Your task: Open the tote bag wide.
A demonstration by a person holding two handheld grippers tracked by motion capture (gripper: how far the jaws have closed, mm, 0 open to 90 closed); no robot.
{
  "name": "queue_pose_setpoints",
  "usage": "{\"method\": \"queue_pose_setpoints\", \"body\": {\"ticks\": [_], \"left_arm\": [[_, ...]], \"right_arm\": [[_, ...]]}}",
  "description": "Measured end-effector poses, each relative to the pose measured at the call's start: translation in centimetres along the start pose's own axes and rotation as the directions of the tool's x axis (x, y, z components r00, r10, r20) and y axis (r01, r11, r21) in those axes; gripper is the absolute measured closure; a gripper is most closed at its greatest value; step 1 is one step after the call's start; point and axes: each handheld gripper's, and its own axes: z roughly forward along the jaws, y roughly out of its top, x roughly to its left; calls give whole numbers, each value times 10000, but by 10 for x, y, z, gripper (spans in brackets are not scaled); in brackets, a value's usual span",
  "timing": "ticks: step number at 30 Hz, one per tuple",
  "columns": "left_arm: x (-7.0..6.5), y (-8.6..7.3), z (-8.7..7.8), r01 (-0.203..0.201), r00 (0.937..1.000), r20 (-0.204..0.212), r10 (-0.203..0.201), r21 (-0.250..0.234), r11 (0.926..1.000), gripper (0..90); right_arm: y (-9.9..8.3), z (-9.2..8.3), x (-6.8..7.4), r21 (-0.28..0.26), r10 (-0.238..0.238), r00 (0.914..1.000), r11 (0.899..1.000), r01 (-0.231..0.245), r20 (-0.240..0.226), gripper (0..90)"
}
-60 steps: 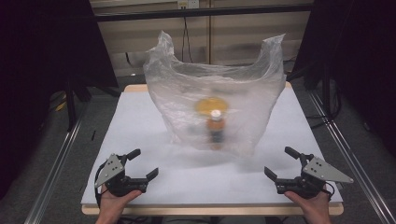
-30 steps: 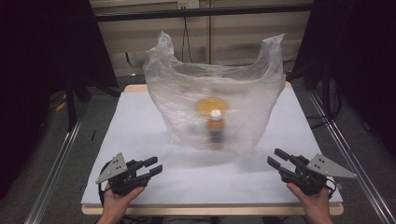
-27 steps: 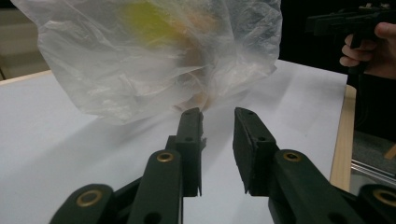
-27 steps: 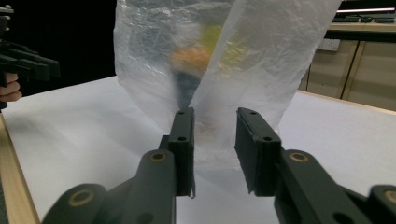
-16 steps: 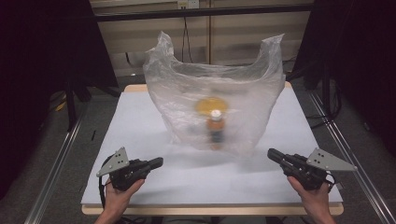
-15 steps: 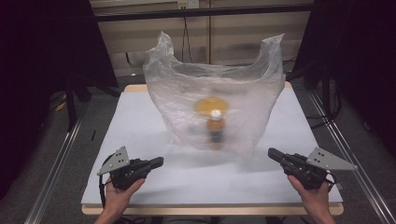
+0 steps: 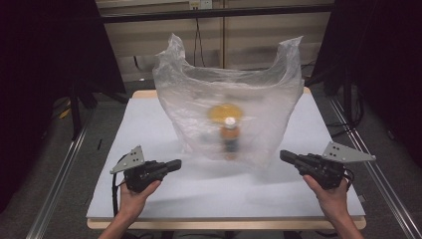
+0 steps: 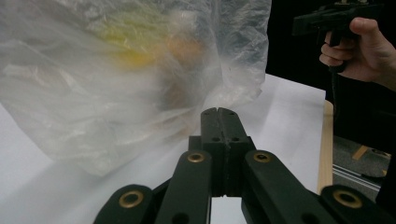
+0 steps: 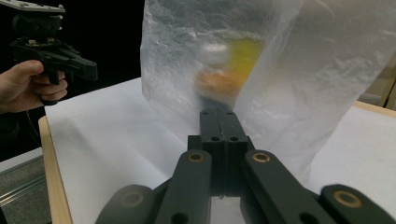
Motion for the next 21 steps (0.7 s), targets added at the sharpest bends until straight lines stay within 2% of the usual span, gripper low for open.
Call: {"method": "queue_pose_setpoints", "body": {"ticks": [1, 2, 3, 5, 7, 12, 17, 21], "left_arm": [[1, 2, 1, -55, 10000, 48, 55, 6, 10000, 900], [1, 4, 3, 0, 10000, -30, 0, 24, 10000, 900], [2, 7, 4, -114, 9999, -108, 115, 80, 9999, 900], [4, 8, 5, -42, 9999, -127, 42, 21, 10000, 900], [9, 16, 11, -113, 9998, -156, 113, 46, 9999, 900], [14, 30, 18, -139, 9999, -54, 138, -267, 9995, 900], [15, 38, 21, -277, 9996, -92, 275, -289, 9992, 900], [19, 54, 22, -477, 9989, 6, 478, -430, 9979, 900]], "right_arm": [[2, 2, -1, -23, 54, 10000, 10000, -54, -38, 900], [4, 4, -2, -43, 5, 10000, 10000, -5, -82, 900], [6, 4, -2, -33, 4, 10000, 10000, -5, -78, 900], [11, 7, -2, -106, -6, 9999, 9999, 5, -137, 900], [16, 9, -2, -194, -8, 9999, 9998, 6, -103, 900], [31, 16, -2, -402, -149, 9997, 9991, 140, -208, 900], [43, 21, -5, -508, -166, 9996, 9986, 154, -243, 900], [54, 24, -8, -600, -199, 9994, 9980, 181, -295, 900]]}}
